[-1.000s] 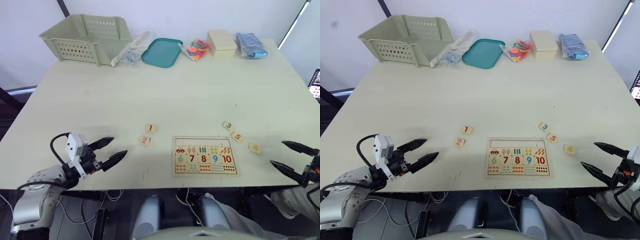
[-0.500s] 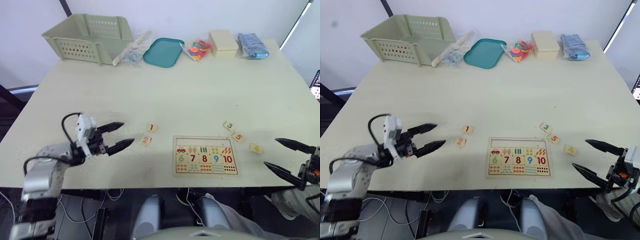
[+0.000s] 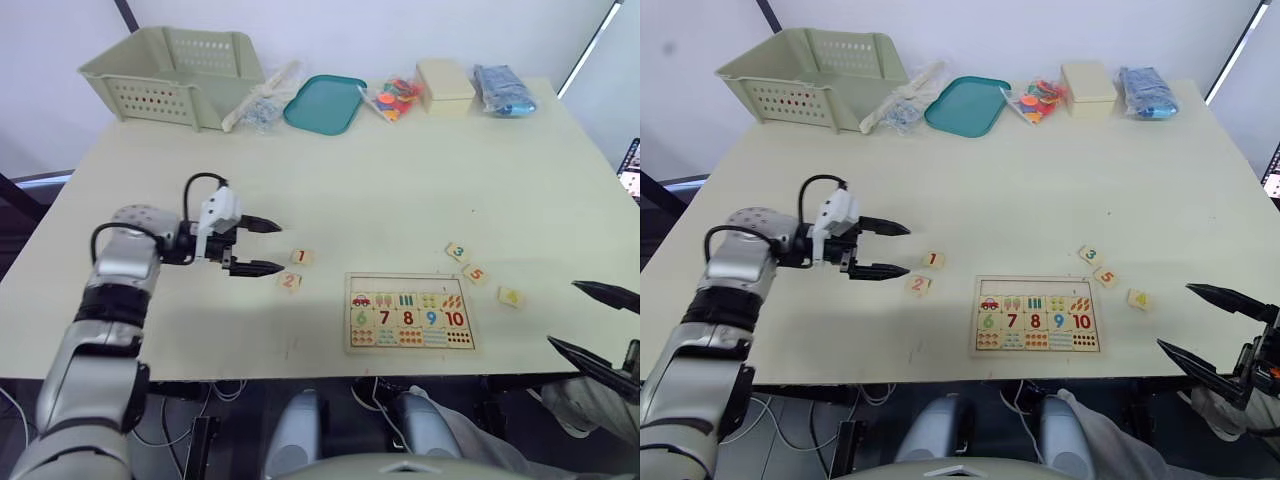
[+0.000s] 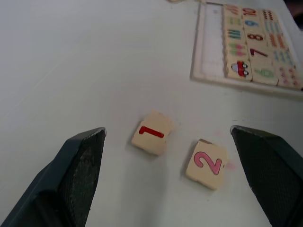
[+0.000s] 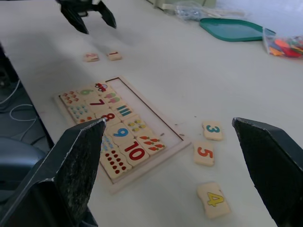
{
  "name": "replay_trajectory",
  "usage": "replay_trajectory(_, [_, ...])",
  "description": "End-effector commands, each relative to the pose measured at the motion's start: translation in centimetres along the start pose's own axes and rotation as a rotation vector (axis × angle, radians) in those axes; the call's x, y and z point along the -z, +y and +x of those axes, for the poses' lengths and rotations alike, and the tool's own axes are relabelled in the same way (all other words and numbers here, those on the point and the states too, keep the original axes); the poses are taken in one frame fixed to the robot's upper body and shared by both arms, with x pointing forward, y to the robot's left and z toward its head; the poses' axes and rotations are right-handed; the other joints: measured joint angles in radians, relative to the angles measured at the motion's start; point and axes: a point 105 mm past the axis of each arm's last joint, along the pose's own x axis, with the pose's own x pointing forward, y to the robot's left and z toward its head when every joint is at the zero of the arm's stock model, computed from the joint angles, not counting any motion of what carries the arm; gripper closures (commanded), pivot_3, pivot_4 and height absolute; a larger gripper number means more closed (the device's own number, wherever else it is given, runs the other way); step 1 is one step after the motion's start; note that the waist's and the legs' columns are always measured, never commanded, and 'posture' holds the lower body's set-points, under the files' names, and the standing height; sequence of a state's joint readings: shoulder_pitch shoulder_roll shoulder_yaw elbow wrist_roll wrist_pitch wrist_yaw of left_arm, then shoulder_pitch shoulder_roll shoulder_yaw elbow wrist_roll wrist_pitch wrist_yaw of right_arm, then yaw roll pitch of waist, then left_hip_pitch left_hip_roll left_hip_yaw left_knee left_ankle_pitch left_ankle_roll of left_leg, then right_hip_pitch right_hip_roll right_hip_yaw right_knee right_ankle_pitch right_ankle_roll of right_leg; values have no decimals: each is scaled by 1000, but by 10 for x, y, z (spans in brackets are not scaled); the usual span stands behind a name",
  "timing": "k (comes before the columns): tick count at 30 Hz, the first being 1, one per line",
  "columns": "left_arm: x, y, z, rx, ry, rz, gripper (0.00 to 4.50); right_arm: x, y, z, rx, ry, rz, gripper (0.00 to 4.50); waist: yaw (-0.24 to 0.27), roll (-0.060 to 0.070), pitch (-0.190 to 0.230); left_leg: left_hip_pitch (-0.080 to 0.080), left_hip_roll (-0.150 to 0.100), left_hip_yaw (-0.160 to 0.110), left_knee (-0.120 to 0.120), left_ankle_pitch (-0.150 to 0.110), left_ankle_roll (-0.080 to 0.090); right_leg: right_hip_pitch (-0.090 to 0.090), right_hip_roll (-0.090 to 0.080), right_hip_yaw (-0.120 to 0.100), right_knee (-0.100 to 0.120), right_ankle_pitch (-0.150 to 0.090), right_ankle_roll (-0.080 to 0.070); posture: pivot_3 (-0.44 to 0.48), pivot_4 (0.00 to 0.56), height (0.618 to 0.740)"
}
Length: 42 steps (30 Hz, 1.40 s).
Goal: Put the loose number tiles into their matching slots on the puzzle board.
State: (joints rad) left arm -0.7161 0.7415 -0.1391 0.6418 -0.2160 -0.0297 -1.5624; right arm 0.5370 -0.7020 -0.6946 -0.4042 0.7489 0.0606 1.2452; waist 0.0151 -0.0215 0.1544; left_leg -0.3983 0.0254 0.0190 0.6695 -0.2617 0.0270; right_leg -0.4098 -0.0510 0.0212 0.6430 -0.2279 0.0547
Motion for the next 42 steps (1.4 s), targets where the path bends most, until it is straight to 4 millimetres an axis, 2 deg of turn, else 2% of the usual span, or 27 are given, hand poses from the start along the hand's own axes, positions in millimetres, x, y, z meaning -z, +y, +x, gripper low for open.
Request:
replay_trajectory(1, [0, 5, 2, 50, 50, 67, 30, -10, 1, -3, -12, -10, -44, 0, -1, -1, 1, 0, 0, 0, 0, 0, 0, 0, 0, 0, 0, 0, 0, 0, 150, 740])
replay_trajectory(5, [-4, 14, 16, 84, 79, 119, 30, -9, 2, -1, -36, -10, -47, 0, -1, -1, 1, 0, 0, 0, 0, 0, 0, 0, 0, 0, 0, 0, 0, 0, 150, 740])
replay_trajectory(7, [-4, 16, 17, 82, 84, 125, 30, -9, 2, 0, -40, -8, -49, 0, -1, -2, 1, 0, 0, 0, 0, 0, 0, 0, 0, 0, 0, 0, 0, 0, 150, 740])
replay_trajectory(10, [-4, 19, 17, 83, 100, 123, 860, -10, 6, 1, -46, -7, -47, 0, -3, -2, 1, -1, 0, -1, 0, 0, 0, 0, 0, 0, 0, 0, 0, 0, 150, 740])
replay_trajectory(13, [-2, 20, 18, 92, 124, 142, 2392, -10, 8, 0, -54, -6, -46, 0, -2, -2, 1, -1, 0, -1, 0, 0, 0, 0, 0, 0, 0, 0, 0, 0, 150, 740])
replay_trajectory(42, [1, 23, 28, 122, 194, 181, 2392, -8, 18, 5, -37, -19, -38, 0, -2, -2, 1, -1, 0, -1, 0, 0, 0, 0, 0, -1, 0, 0, 0, 0, 150, 740])
